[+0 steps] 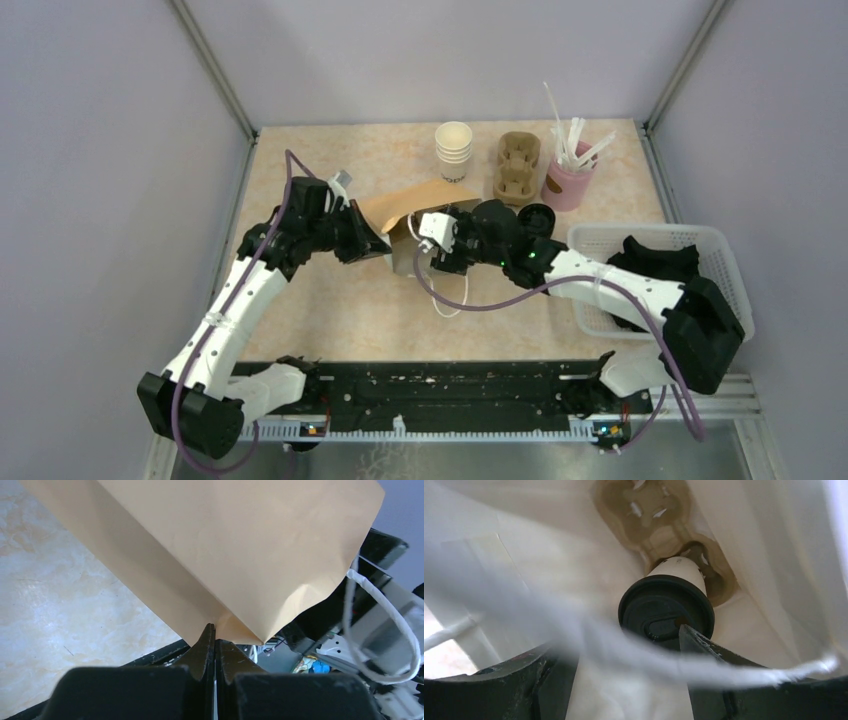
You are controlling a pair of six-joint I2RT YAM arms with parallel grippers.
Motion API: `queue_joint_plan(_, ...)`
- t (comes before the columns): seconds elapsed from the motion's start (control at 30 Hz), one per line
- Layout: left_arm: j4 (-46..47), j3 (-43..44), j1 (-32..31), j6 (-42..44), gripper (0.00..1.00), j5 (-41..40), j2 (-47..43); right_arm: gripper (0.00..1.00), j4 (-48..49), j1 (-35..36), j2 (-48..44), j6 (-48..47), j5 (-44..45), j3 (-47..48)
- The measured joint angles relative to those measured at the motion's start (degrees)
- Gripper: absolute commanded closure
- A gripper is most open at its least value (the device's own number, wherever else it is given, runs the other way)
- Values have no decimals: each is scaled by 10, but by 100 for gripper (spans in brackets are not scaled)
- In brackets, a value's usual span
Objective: Pack the takeout coffee
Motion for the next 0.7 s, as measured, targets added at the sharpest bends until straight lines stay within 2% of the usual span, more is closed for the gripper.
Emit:
queue_joint_plan(0.3,8,-2,0,9,100,2,2,21,-78,-6,65,-173,-22,59)
queue_joint_plan(0.5,19,-12,0,12,100,7,2,20,-70,-6,89,-219,4,61)
queue_joint_plan(0.7,23,-13,0,22,100,8,12,25,-34,-6,122,-229,27,67)
